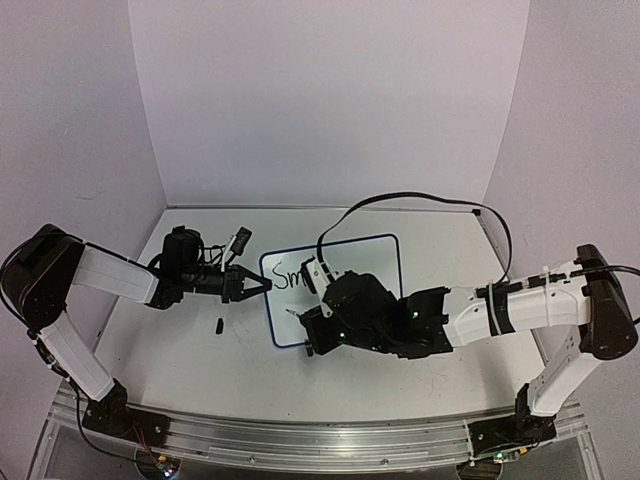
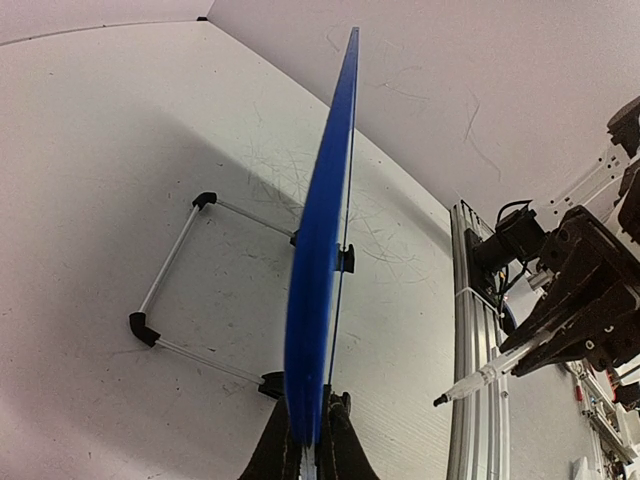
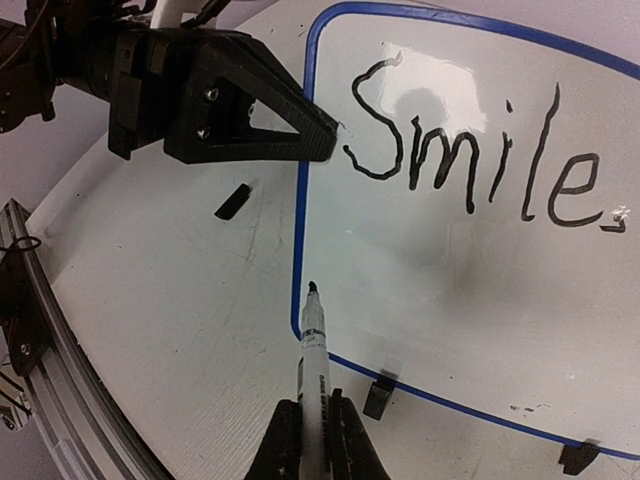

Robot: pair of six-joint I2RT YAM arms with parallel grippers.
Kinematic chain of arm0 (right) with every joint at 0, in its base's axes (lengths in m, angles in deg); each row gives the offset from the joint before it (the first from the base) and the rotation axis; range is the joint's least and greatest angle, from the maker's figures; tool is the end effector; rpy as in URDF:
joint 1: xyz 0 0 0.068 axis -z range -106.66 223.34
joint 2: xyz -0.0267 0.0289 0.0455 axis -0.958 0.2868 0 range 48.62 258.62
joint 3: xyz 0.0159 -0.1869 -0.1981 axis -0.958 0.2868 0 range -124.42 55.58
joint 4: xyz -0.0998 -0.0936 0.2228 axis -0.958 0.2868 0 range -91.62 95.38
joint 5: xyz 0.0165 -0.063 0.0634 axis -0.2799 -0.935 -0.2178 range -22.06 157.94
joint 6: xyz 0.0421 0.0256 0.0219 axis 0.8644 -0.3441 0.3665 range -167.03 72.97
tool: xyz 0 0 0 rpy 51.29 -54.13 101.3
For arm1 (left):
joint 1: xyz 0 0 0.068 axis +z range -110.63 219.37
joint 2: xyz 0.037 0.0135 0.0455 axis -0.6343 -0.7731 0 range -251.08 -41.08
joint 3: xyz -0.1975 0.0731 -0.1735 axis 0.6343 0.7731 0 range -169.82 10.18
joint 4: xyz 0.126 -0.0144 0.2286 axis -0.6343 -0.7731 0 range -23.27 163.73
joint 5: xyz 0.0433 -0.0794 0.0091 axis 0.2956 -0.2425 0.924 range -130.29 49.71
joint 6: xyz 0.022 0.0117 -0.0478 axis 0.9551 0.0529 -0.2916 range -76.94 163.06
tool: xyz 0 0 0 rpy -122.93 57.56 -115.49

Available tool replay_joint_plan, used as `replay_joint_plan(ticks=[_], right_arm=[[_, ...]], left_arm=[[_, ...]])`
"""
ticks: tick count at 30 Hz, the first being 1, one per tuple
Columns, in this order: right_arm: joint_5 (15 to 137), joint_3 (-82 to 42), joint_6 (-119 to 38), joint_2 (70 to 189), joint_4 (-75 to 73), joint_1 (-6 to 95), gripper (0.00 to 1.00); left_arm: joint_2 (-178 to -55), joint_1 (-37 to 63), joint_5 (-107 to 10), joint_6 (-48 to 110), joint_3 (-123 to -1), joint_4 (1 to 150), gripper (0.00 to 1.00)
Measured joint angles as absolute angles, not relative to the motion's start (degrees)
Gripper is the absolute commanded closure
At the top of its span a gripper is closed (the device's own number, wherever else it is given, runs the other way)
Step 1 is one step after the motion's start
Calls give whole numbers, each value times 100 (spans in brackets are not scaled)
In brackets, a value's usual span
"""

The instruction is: Write a sentence on the whiteboard

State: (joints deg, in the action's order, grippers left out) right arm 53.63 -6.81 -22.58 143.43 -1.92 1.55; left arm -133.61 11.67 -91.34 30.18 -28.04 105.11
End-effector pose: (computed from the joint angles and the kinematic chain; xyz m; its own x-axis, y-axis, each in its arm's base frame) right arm 0.1250 0.3516 0.2382 -0.5052 -0.2520 -0.8254 -0.7094 0.6659 0.2308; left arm 0.2634 -0.1695 0.1757 -0.5429 0.1266 -0.8302 0.8261 0.2585 -0.5008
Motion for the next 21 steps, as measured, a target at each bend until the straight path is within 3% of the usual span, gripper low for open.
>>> replay_joint_plan(ticks=[8, 21], right_arm=[[5091, -195, -2089, 14130, -434, 154, 100], [4935, -872, -2497, 14989, -634, -46, 100]], left_arm=[[-13361, 1160, -9123, 3015, -2804, 10512, 100], [-13361, 1156, -9119, 3009, -2804, 10513, 100]])
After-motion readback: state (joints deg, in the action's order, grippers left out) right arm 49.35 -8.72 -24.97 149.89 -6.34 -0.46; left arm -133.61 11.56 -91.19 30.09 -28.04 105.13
